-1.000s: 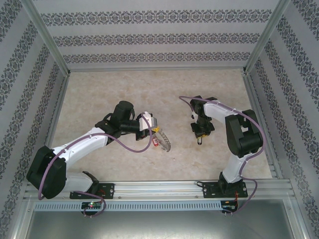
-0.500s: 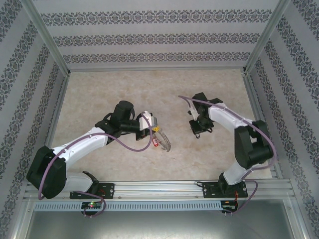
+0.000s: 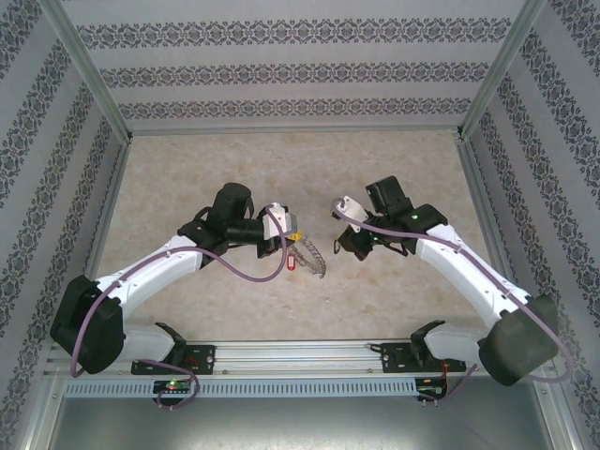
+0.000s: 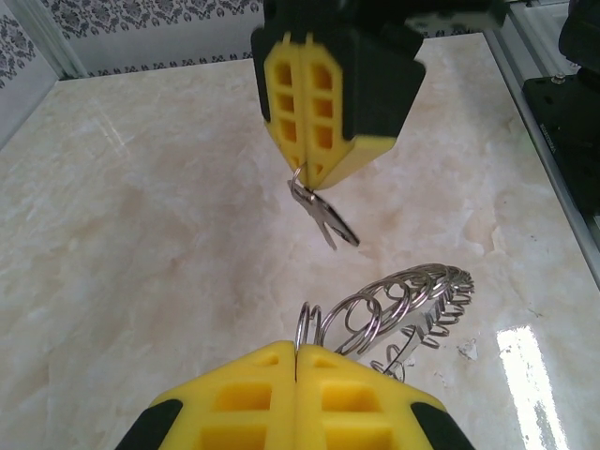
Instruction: Put the keys on the keyring
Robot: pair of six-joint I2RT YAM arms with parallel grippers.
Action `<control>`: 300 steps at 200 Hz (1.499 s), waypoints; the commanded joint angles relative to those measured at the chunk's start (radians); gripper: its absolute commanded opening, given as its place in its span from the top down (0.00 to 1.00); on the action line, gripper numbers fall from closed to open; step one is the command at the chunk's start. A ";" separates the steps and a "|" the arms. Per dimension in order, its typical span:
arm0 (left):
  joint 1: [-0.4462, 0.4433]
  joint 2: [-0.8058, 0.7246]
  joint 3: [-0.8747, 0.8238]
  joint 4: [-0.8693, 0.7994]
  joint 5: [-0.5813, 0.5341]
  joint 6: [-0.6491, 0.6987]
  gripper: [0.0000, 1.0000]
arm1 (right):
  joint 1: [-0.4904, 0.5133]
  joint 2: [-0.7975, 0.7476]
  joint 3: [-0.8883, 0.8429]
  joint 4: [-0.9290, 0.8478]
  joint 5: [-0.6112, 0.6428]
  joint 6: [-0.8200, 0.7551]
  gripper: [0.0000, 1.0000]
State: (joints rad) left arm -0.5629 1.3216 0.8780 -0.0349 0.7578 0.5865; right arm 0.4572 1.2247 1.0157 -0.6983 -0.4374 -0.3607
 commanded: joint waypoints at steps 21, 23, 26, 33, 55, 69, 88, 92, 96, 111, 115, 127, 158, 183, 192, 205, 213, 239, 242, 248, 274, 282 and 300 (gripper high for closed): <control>0.000 0.001 -0.004 0.094 0.025 -0.005 1.00 | 0.059 -0.054 0.028 0.025 -0.158 -0.113 1.00; 0.001 0.002 -0.004 0.093 0.025 -0.003 1.00 | 0.063 -0.054 0.031 0.023 -0.158 -0.114 1.00; 0.001 0.001 -0.001 0.095 0.024 -0.003 1.00 | 0.066 -0.051 0.036 0.021 -0.158 -0.114 1.00; 0.001 0.001 -0.001 0.095 0.021 -0.004 1.00 | 0.073 -0.043 0.047 0.016 -0.159 -0.110 1.00; -0.001 -0.002 -0.008 0.112 0.018 -0.005 1.00 | 0.095 -0.005 0.083 0.012 -0.158 -0.072 1.00; -0.003 -0.001 -0.010 0.127 0.000 -0.021 1.00 | 0.105 0.018 0.102 0.025 -0.180 -0.034 1.00; -0.007 -0.004 -0.014 0.144 -0.011 -0.037 1.00 | 0.107 0.047 0.121 0.046 -0.213 0.025 1.00; -0.008 -0.004 -0.016 0.148 -0.011 -0.042 1.00 | 0.107 0.054 0.125 0.045 -0.214 0.034 1.00; -0.010 -0.005 -0.018 0.153 -0.011 -0.048 1.00 | 0.109 0.062 0.131 0.045 -0.209 0.046 1.00; -0.016 -0.005 -0.020 0.161 -0.014 -0.062 1.00 | 0.109 0.097 0.155 0.023 -0.194 0.076 1.00; -0.017 -0.005 -0.019 0.162 -0.014 -0.067 1.00 | 0.109 0.107 0.161 0.018 -0.189 0.083 1.00; -0.023 -0.004 -0.023 0.165 -0.018 -0.073 1.00 | 0.109 0.131 0.179 0.000 -0.194 0.096 1.00; -0.033 -0.006 -0.036 0.182 -0.026 -0.089 1.00 | 0.109 0.154 0.191 0.012 -0.196 0.123 1.00; -0.034 -0.010 -0.044 0.205 -0.032 -0.104 1.00 | 0.106 0.167 0.199 0.009 -0.170 0.138 1.00; -0.034 -0.013 -0.043 0.205 -0.032 -0.106 1.00 | 0.104 0.174 0.202 0.004 -0.166 0.142 1.00; -0.034 -0.016 -0.042 0.204 -0.040 -0.106 1.00 | 0.099 0.183 0.206 -0.003 -0.176 0.149 1.00; -0.034 -0.018 -0.042 0.203 -0.046 -0.106 1.00 | 0.097 0.187 0.208 -0.006 -0.190 0.151 1.00; -0.034 -0.016 -0.036 0.199 -0.057 -0.121 1.00 | 0.097 0.191 0.206 -0.011 -0.199 0.156 1.00; -0.034 -0.016 -0.034 0.200 -0.061 -0.126 1.00 | 0.095 0.189 0.204 -0.010 -0.192 0.155 1.00; -0.034 -0.016 -0.036 0.206 -0.065 -0.130 1.00 | 0.092 0.188 0.200 -0.012 -0.186 0.155 1.00; -0.034 -0.021 -0.054 0.259 -0.050 -0.156 1.00 | 0.056 0.188 0.183 0.000 -0.200 0.179 1.00; -0.034 -0.024 -0.056 0.266 -0.048 -0.159 1.00 | 0.047 0.189 0.180 -0.001 -0.204 0.186 1.00; -0.034 -0.027 -0.056 0.267 -0.048 -0.161 1.00 | 0.031 0.191 0.180 -0.015 -0.216 0.184 1.00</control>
State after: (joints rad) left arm -0.5827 1.3247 0.8276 0.1383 0.6792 0.4583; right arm 0.5137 1.4063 1.1976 -0.6998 -0.6266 -0.2001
